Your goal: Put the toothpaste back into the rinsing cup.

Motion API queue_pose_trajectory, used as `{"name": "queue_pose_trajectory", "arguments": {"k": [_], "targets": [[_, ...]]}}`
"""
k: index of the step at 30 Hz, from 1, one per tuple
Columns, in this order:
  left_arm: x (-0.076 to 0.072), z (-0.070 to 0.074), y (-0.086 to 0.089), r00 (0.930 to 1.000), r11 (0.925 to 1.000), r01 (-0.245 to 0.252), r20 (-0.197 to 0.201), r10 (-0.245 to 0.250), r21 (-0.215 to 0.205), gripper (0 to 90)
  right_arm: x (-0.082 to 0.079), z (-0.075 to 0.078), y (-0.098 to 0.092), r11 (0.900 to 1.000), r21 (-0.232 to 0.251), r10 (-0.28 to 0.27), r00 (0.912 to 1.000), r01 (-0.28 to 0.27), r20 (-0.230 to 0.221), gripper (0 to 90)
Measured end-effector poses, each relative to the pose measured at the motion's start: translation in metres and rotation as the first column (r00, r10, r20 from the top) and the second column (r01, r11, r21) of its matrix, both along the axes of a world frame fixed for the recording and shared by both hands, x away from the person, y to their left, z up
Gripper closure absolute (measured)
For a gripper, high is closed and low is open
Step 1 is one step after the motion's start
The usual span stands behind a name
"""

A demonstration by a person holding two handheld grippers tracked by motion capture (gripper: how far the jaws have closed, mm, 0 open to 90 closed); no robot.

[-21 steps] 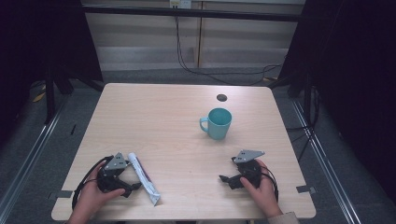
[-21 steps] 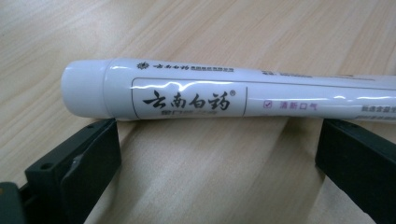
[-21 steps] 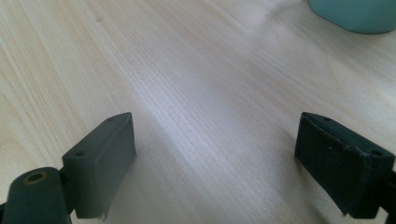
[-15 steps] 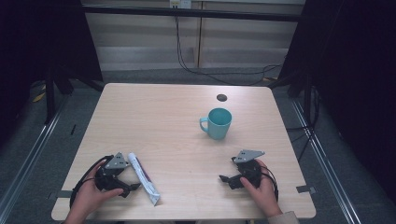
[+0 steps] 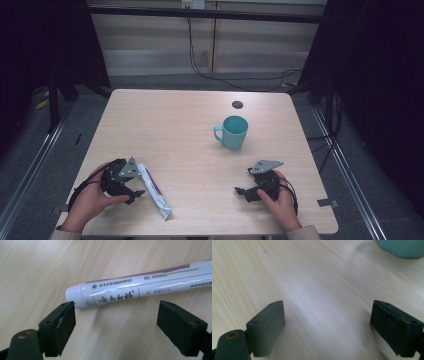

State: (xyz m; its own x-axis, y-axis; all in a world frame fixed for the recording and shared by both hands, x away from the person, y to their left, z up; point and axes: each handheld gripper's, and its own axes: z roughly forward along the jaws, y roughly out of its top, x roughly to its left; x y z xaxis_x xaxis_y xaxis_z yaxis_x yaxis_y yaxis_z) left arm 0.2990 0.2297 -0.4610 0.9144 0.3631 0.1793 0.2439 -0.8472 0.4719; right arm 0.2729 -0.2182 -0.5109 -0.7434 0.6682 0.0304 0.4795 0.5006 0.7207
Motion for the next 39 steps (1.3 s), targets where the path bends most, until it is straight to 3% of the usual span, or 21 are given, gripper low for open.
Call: {"name": "queue_pose_trajectory", "arguments": {"k": [3,6,9,10,11,13,20,22,23,24,26,27,28,30,31,32,33,34,35,38,39], "targets": [[0.004,0.004,-0.011,0.9974,0.9946,0.071,0.007,-0.071,0.076,15.3,0.000,0.000,0.000,1.000,0.000,0.001,1.0000,-0.001,0.000,11.6],[0.008,0.004,-0.019,0.9947,0.9880,0.102,-0.002,-0.102,0.116,15.5,0.000,0.000,0.000,1.000,0.001,0.001,1.0000,-0.001,0.000,11.6],[0.013,0.002,-0.027,0.9885,0.9733,0.150,-0.011,-0.151,0.173,16.1,0.000,0.000,0.000,1.000,0.001,0.001,1.0000,-0.001,-0.001,11.6],[0.013,0.001,-0.029,0.9872,0.9712,0.159,-0.015,-0.159,0.177,16.1,0.000,0.000,0.000,1.000,0.001,0.001,1.0000,-0.001,-0.001,11.6],[0.014,0.000,-0.032,0.9818,0.9630,0.189,-0.023,-0.188,0.192,16.2,0.000,0.000,0.000,1.000,0.001,0.001,1.0000,-0.001,-0.001,11.6],[0.014,-0.002,-0.038,0.9796,0.9561,0.200,-0.021,-0.200,0.215,15.3,0.000,0.000,0.000,1.000,0.001,0.002,1.0000,-0.002,-0.001,11.6],[0.016,-0.001,-0.039,0.9752,0.9513,0.220,-0.027,-0.220,0.215,15.2,0.000,0.000,0.000,1.000,0.001,0.002,1.0000,-0.002,-0.001,11.6],[0.017,-0.003,-0.039,0.9762,0.9562,0.217,-0.031,-0.215,0.197,15.2,0.000,0.000,0.000,1.000,0.001,0.002,1.0000,-0.002,-0.001,11.6],[0.019,-0.002,-0.039,0.9724,0.9486,0.233,-0.034,-0.231,0.214,15.1,0.000,0.000,0.000,1.000,0.001,0.002,1.0000,-0.002,0.000,11.6],[0.019,-0.003,-0.039,0.9739,0.9529,0.227,-0.042,-0.223,0.201,15.2,0.000,0.000,0.000,1.000,0.001,0.002,1.0000,-0.002,-0.001,11.6],[0.021,-0.005,-0.040,0.9737,0.9544,0.228,-0.043,-0.224,0.193,15.2,0.000,0.000,0.000,1.000,0.001,0.002,1.0000,-0.002,-0.001,11.6],[0.022,-0.005,-0.040,0.9723,0.9520,0.234,-0.055,-0.227,0.198,15.4,0.000,0.000,0.000,1.000,0.001,0.003,1.0000,-0.003,0.000,11.6],[0.022,-0.006,-0.040,0.9735,0.9547,0.228,-0.057,-0.221,0.191,16.0,0.000,0.000,0.000,1.000,0.002,0.002,1.0000,-0.002,0.000,11.6],[0.024,-0.007,-0.040,0.9703,0.9499,0.242,-0.061,-0.234,0.198,17.1,0.000,0.000,0.000,1.000,0.001,0.003,1.0000,-0.003,0.000,11.6],[0.023,-0.009,-0.040,0.9711,0.9535,0.238,-0.063,-0.230,0.185,18.8,0.000,0.000,0.000,1.000,0.002,0.001,1.0000,-0.001,0.000,11.6],[0.024,-0.009,-0.040,0.9696,0.9525,0.244,-0.069,-0.235,0.183,18.8,0.000,0.000,0.000,1.000,0.002,0.001,1.0000,-0.001,0.000,11.6],[0.025,-0.009,-0.040,0.9686,0.9536,0.244,-0.089,-0.232,0.176,20.2,0.000,0.000,0.000,1.000,0.001,0.003,1.0000,-0.003,0.000,11.6],[0.026,-0.007,-0.040,0.9640,0.9468,0.262,-0.100,-0.247,0.187,24.3,0.000,0.000,0.000,1.000,0.001,0.003,1.0000,-0.003,0.000,11.6],[0.025,-0.008,-0.040,0.9667,0.9541,0.249,-0.103,-0.234,0.167,27.9,0.000,0.000,0.000,1.000,0.002,0.002,1.0000,-0.002,0.000,11.6],[0.028,-0.006,-0.040,0.9535,0.9447,0.286,-0.146,-0.264,0.160,36.9,0.000,0.000,0.000,1.000,0.002,0.002,1.0000,-0.002,0.000,11.6],[0.029,-0.007,-0.040,0.9559,0.9525,0.269,-0.161,-0.245,0.143,46.4,0.000,0.000,0.000,1.000,0.001,0.002,1.0000,-0.002,-0.001,11.6]]}}
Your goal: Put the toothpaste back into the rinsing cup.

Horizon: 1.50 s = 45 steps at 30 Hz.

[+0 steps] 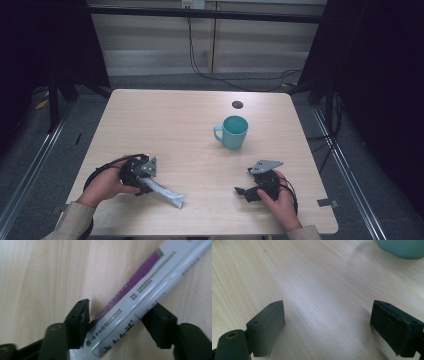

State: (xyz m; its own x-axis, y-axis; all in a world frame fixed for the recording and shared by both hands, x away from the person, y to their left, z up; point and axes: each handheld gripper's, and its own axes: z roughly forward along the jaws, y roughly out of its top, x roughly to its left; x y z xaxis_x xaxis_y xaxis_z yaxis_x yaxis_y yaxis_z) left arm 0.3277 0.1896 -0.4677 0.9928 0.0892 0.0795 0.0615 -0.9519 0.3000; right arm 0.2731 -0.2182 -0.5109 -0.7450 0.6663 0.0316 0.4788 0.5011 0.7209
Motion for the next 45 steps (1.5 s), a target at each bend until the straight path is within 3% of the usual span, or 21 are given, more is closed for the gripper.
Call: {"name": "queue_pose_trajectory", "arguments": {"k": [1,2,3,4,5,6,9,13,17,20,24,28,35,36,40,41,45], "targets": [[0.001,0.001,0.000,0.9999,0.9999,0.015,-0.003,-0.015,0.004,46.4,0.000,0.000,0.000,1.000,0.000,0.000,1.0000,0.000,0.000,11.6],[0.003,0.001,0.000,0.9993,0.9999,0.017,-0.035,-0.017,0.002,59.1,0.000,0.000,0.000,1.000,0.000,0.000,1.0000,0.000,0.000,11.6],[0.003,0.001,0.000,0.9993,0.9999,0.017,-0.035,-0.017,0.002,64.0,0.000,0.000,0.000,1.000,0.000,0.000,1.0000,0.000,0.000,11.6],[0.003,0.001,-0.001,0.9984,1.0000,0.005,-0.057,-0.005,0.001,64.0,0.000,0.000,0.000,1.000,0.000,0.000,1.0000,0.000,0.001,11.6],[0.005,0.002,-0.003,0.9984,0.9997,0.017,-0.055,-0.016,0.019,67.6,0.000,0.000,0.000,1.000,0.000,0.000,1.0000,0.000,0.001,11.6],[0.003,0.001,-0.005,0.9982,0.9998,-0.001,-0.061,0.002,0.019,69.3,0.000,0.000,0.000,1.000,0.000,0.001,1.0000,-0.001,0.001,11.6],[0.004,0.003,-0.009,0.9967,0.9979,-0.028,-0.074,0.032,0.058,71.2,0.000,0.000,0.000,1.000,0.000,0.000,1.0000,0.000,0.001,11.6],[0.005,0.004,-0.006,0.9935,0.9983,-0.046,-0.102,0.050,0.037,72.6,0.000,0.000,0.000,1.000,0.000,0.000,1.0000,0.000,0.001,11.6],[0.005,0.003,-0.003,0.9896,0.9953,-0.096,-0.107,0.096,0.001,72.8,0.000,0.000,0.000,1.000,0.001,0.000,1.0000,0.000,0.001,11.6],[0.005,0.006,0.000,0.9811,0.9875,-0.154,-0.124,0.148,-0.034,72.7,0.000,0.000,0.000,1.000,0.000,0.001,1.0000,-0.001,0.001,11.6],[0.007,0.014,0.000,0.9776,0.9798,-0.187,-0.111,0.179,-0.070,72.7,0.000,0.000,0.000,1.000,0.000,0.000,1.0000,0.000,0.001,11.6],[0.008,0.019,-0.001,0.9686,0.9682,-0.226,-0.131,0.211,-0.107,72.8,0.000,0.000,0.000,1.000,0.000,0.001,1.0000,-0.001,0.001,11.6],[0.008,0.023,-0.004,0.9623,0.9517,-0.254,-0.145,0.230,-0.173,72.8,0.000,0.000,0.000,1.000,-0.001,0.001,1.0000,-0.001,0.001,11.6],[0.008,0.023,-0.005,0.9584,0.9474,-0.265,-0.157,0.238,-0.180,72.8,0.000,0.000,0.000,1.000,0.000,0.000,1.0000,0.000,0.000,11.6],[0.010,0.022,-0.008,0.9574,0.9422,-0.275,-0.145,0.250,-0.191,72.8,0.000,0.000,-0.001,1.000,0.004,-0.001,1.0000,0.001,0.006,14.2],[0.009,0.022,-0.009,0.9541,0.9358,-0.286,-0.150,0.259,-0.205,72.8,0.000,0.001,-0.001,1.000,0.007,-0.005,1.0000,0.005,0.001,14.8],[0.010,0.021,-0.012,0.9523,0.9292,-0.294,-0.153,0.264,-0.224,72.8,0.000,0.005,-0.002,0.999,0.036,-0.007,1.0000,0.007,-0.002,14.9]]}}
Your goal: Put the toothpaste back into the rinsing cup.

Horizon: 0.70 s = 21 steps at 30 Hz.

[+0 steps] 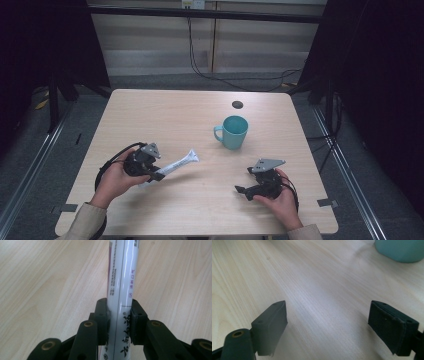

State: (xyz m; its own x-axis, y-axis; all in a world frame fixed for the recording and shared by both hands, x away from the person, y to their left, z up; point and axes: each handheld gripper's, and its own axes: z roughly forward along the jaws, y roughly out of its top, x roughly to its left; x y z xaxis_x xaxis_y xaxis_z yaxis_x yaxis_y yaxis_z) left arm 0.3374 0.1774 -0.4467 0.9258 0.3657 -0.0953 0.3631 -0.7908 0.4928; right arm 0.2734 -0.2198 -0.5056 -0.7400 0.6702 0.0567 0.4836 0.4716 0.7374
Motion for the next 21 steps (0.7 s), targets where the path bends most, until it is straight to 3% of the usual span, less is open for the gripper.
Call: {"name": "queue_pose_trajectory", "arguments": {"k": [7,21], "targets": [[-0.001,0.000,-0.008,0.9998,0.9989,-0.016,0.009,0.016,-0.044,73.0,0.001,0.016,0.004,0.997,0.074,-0.007,0.9998,0.006,0.021,15.6],[-0.003,0.004,-0.022,0.9993,0.9916,-0.021,0.026,0.025,-0.128,73.0,0.013,0.034,0.026,0.996,0.091,0.011,0.9988,-0.015,0.049,16.8]]}}
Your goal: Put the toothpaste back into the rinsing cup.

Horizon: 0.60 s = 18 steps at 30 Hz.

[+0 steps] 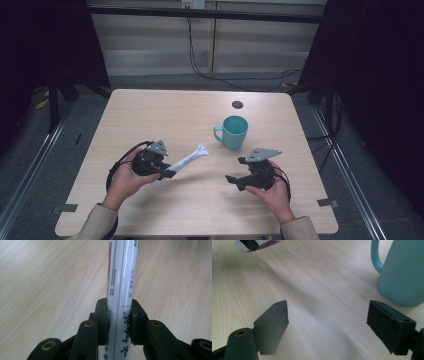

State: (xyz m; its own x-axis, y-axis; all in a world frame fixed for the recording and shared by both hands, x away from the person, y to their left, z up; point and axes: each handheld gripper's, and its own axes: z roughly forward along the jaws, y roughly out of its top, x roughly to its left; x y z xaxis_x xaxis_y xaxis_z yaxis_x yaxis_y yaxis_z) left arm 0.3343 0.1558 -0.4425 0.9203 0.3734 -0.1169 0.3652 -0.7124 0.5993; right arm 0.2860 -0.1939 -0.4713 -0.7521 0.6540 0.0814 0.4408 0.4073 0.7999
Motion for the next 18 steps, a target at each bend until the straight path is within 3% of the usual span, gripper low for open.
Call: {"name": "queue_pose_trajectory", "arguments": {"k": [4,11,18], "targets": [[-0.001,0.001,-0.004,0.9999,0.9996,-0.015,0.002,0.015,-0.023,73.0,0.003,0.005,0.005,1.000,0.009,0.010,0.9999,-0.010,0.004,18.6],[-0.002,0.002,-0.013,0.9998,0.9989,-0.009,0.015,0.010,-0.046,72.9,0.008,0.010,0.012,0.998,0.068,0.010,1.0000,-0.010,0.000,20.5],[-0.001,0.002,-0.024,0.9998,0.9979,-0.001,0.020,0.003,-0.065,73.0,0.011,0.017,0.017,0.996,0.088,0.006,1.0000,-0.006,-0.001,20.7]]}}
